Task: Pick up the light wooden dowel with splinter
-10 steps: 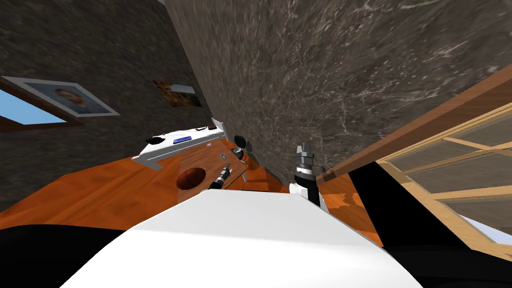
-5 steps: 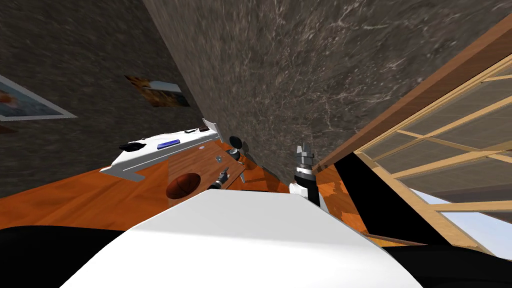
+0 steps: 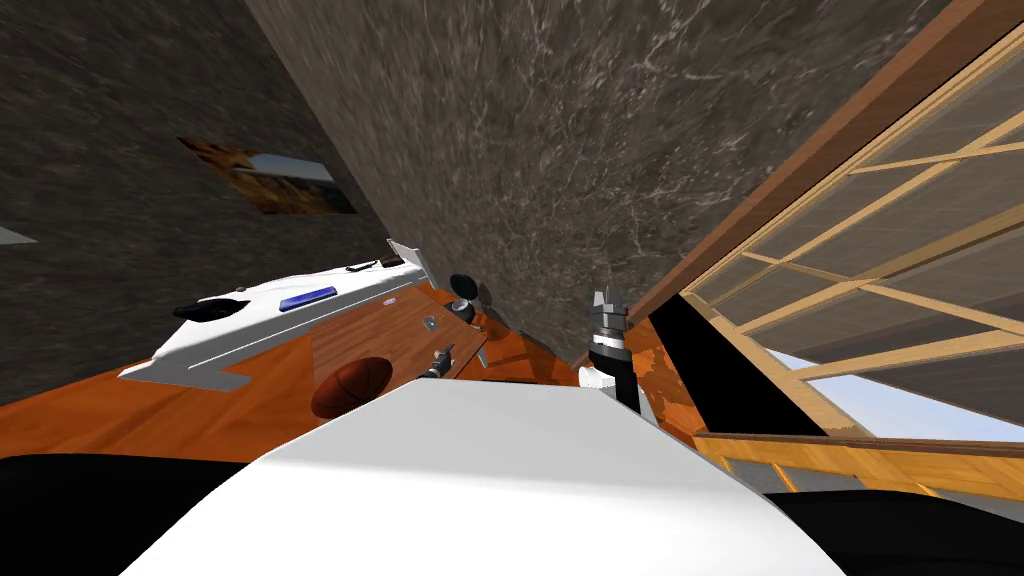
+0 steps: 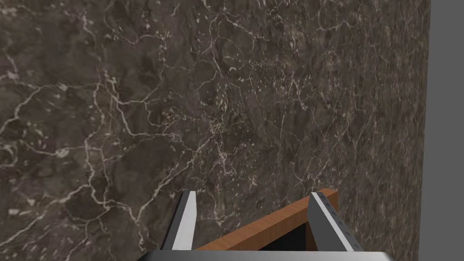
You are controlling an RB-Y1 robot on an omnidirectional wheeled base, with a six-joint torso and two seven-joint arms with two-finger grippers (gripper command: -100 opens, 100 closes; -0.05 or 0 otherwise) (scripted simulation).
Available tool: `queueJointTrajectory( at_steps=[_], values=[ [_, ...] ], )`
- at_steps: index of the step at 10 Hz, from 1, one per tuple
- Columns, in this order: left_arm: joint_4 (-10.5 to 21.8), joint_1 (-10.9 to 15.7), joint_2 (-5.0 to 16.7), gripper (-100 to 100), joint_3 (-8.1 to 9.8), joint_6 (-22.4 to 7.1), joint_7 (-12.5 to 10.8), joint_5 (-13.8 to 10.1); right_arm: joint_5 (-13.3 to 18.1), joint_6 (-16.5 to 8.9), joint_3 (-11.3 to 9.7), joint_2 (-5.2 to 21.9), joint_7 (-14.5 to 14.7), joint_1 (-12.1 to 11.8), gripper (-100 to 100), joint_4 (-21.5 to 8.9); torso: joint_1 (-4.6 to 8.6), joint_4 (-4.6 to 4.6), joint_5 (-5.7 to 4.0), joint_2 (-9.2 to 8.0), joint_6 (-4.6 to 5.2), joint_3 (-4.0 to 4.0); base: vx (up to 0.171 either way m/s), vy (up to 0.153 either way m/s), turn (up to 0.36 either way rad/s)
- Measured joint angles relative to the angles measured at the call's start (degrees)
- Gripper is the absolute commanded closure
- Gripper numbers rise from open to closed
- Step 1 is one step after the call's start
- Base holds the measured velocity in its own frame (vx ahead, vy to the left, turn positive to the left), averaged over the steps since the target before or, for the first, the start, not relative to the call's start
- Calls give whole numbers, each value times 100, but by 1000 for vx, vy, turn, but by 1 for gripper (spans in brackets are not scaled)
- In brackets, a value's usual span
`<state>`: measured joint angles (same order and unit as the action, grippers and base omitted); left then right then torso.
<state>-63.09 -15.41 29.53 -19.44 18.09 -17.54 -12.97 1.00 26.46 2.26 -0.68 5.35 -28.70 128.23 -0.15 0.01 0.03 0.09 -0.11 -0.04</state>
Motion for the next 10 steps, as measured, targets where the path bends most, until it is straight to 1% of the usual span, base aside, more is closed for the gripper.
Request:
queueJointTrajectory(
  at_steps=[1, 2, 3, 4, 5, 6, 7, 8, 9, 10],
  values=[
    [109, 49, 45, -100, -72, -73, -7, -59, 0, 0, -1, 0, 0, 1, 0, 0, 0, 0, 0, 0, 7, 0, -9, 34, -171],
    [243, 84, 70, -100, -119, -109, -18, -93, 0, 0, 0, 0, 0, 0, 0, 0, -3, 0, 0, 0, 1, 0, -5, 19, 15],
    [362, 122, 80, -100, -139, -124, -30, -106, 0, 0, 0, 0, 0, 0, 0, 0, 2, 1, 0, 2, -1, -1, -11, 22, -305],
    [500, 176, 126, -100, -211, -195, -43, -164, 0, 0, -1, 0, 0, 2, 0, 0, 1, 0, -1, 1, 7, 0, -13, 35, -139],
    [664, 206, 110, -100, -243, -238, -29, -189, 0, 0, 0, 0, 0, 0, 0, 0, -2, 0, 0, 0, -1, 0, -11, 47, -204],
    [763, 256, 177, -100, -319, -357, -40, -259, 0, 0, 0, 0, 0, 1, 0, 0, -8, -1, 1, 1, 4, 0, -9, 44, -136],
    [958, 343, 218, -100, -394, -405, -81, -301, 0, 0, 0, 0, 0, 0, 0, 0, -7, 0, 2, 2, 0, -1, -10, 42, -231],
    [1173, 397, 179, -100, -447, -457, -55, -346, 0, 0, 0, 0, 0, 1, 0, 0, -7, 0, 2, 2, 4, -1, -12, 37, -126],
    [1311, 439, 242, -100, -516, -505, -81, -391, 0, 0, 0, 0, 0, 0, 0, 0, -5, 0, 0, 1, -1, -1, -17, 39, -195],
    [1369, 420, 308, -100, -563, -634, -90, -456, 0, 0, 0, 0, 0, 1, 0, 0, -6, 0, 1, -1, 2, 0, -11, 37, -121]
  ],
)
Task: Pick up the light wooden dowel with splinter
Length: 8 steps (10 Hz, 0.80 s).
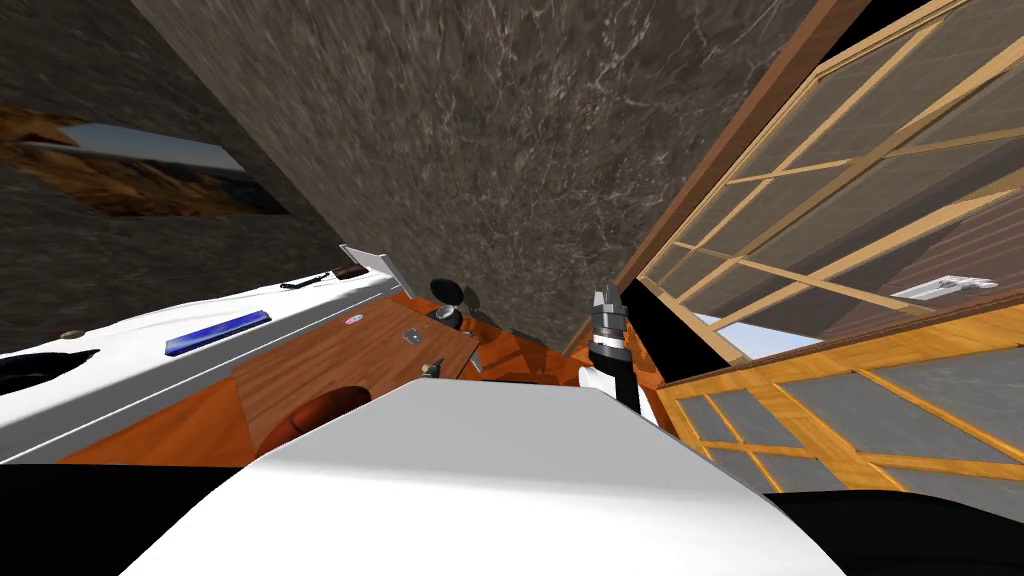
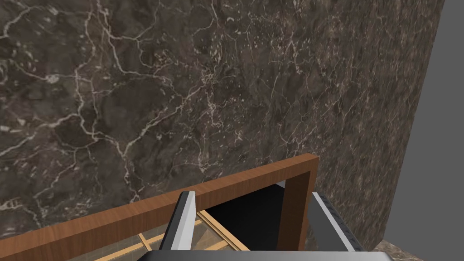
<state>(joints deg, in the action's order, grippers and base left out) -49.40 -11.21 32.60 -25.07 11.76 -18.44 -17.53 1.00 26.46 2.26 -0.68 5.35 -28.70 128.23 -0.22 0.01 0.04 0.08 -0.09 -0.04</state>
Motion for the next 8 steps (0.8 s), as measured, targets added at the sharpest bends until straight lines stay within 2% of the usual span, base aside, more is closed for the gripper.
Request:
queueJointTrajectory(
  at_steps=[4, 6, 7, 8],
  values=[
    [653, 227, -27, -100, -228, -215, 8, -156, 0, 0, 0, 0, 0, 0, 0, 0, 2, 0, 0, 4, 1, -2, -15, 41, -212],
    [759, 248, 59, -100, -326, -468, 14, -263, 0, 0, 1, 0, 0, -1, 0, 0, -1, 1, 1, 3, -5, -1, -13, 36, -94],
    [985, 324, 37, -100, -410, -474, -2, -304, 0, 0, 0, 0, 0, -1, 0, 0, 3, 1, 0, 4, -2, -2, -10, 41, -227],
    [874, 243, 98, -100, -370, -652, 50, -346, 0, 0, 0, 0, 0, -1, 0, 0, 0, 0, 0, 4, -2, -2, -7, 39, -89]
  ],
)
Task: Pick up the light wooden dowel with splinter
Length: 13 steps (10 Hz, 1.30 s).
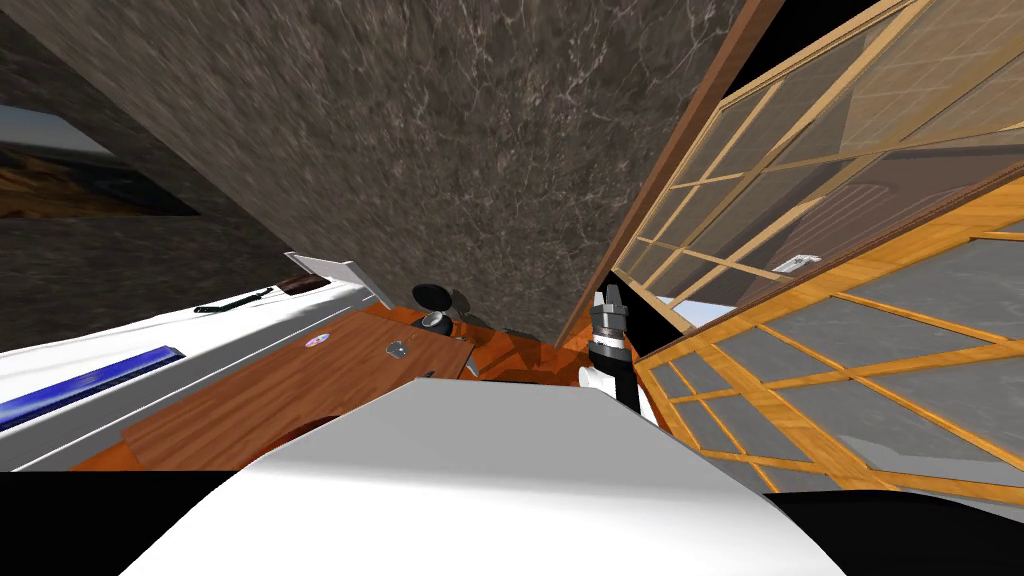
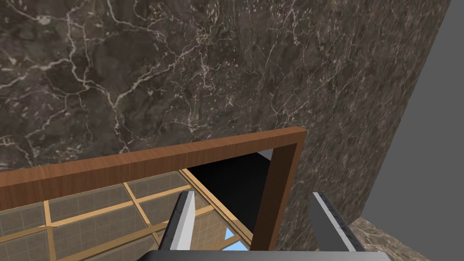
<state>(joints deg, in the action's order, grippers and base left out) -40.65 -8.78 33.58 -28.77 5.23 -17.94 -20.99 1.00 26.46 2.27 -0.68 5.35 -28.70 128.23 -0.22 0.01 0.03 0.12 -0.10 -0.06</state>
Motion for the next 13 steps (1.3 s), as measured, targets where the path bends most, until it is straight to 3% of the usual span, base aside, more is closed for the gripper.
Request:
queueJointTrajectory(
  at_steps=[6, 8, 10, 11, 12, 13],
  values=[
    [547, 254, 41, -100, -314, -187, -68, -170, 0, 0, 0, 0, 0, -1, 0, 0, 0, 1, 1, 6, -1, -3, -5, 26, -93],
    [534, 209, 77, -100, -253, -376, 3, -189, 0, 0, 0, 0, 0, -1, 0, 0, 4, 1, 0, 3, -3, -2, -6, 23, -58],
    [795, 341, 77, -100, -434, -345, -61, -261, 0, 0, 0, 0, 0, -1, 0, 0, 12, 2, -1, 6, -3, -4, -1, 8, -30],
    [806, 345, 77, 0, -441, -343, -66, -264, 0, 0, 0, 0, 0, -1, 0, 0, 14, 2, -2, 6, -4, -4, 0, 0, 0],
    [805, 345, 77, -100, -440, -343, -65, -263, 0, 0, 0, 0, 0, -1, 0, 0, 16, 2, -2, 6, -4, -4, 1, 29, 0],
    [783, 322, -17, -100, -230, -385, 28, -155, 0, 0, 1, 0, 0, -1, 0, 0, 8, 2, 0, 7, -4, -4, 0, 41, -4]
  ],
)
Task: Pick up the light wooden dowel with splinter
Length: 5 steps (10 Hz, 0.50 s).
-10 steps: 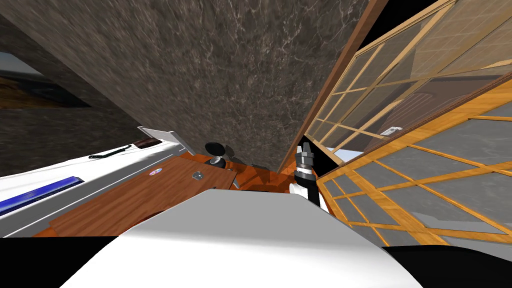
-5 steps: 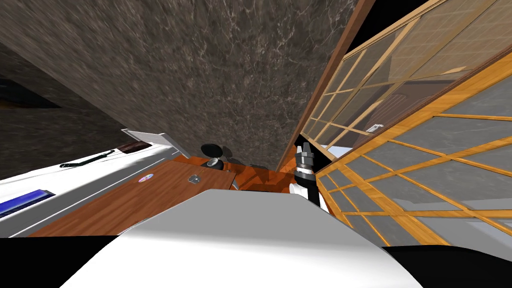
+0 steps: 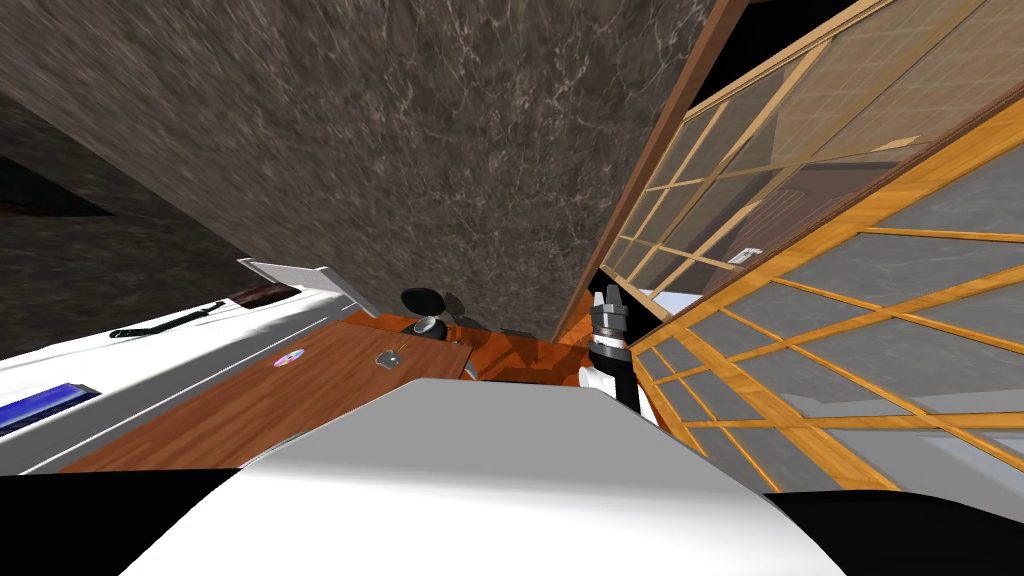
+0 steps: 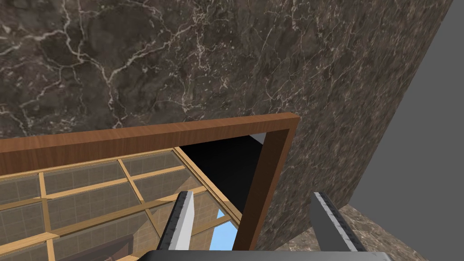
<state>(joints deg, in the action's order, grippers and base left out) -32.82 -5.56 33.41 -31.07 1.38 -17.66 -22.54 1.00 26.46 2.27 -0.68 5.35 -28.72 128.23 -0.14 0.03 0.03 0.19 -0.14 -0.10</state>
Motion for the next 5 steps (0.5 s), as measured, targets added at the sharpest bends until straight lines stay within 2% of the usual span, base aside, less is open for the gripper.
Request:
queueJointTrajectory(
  at_steps=[1, 2, 3, 5],
  values=[
    [120, 58, -57, -100, 1, 32, 27, 21, 0, 0, 0, 0, 0, 0, 0, 0, -5, 0, 1, 0, 0, 0, 3, 51, -2],
    [272, 120, -169, -100, 79, 89, 60, 89, 0, 0, 0, 0, 0, 0, 0, 0, -9, 0, 2, 1, 0, -1, 10, 59, -3],
    [342, 140, -288, -100, 250, 97, 148, 191, 0, 0, 0, 0, 0, 0, 0, 0, -12, 1, 3, 3, 0, -2, 5, 63, -2],
    [553, 222, -474, -100, 426, 155, 253, 322, 0, 0, 0, 0, 0, 0, 0, 0, -10, 0, 3, 1, 0, 0, -2, 45, -2]
  ],
)
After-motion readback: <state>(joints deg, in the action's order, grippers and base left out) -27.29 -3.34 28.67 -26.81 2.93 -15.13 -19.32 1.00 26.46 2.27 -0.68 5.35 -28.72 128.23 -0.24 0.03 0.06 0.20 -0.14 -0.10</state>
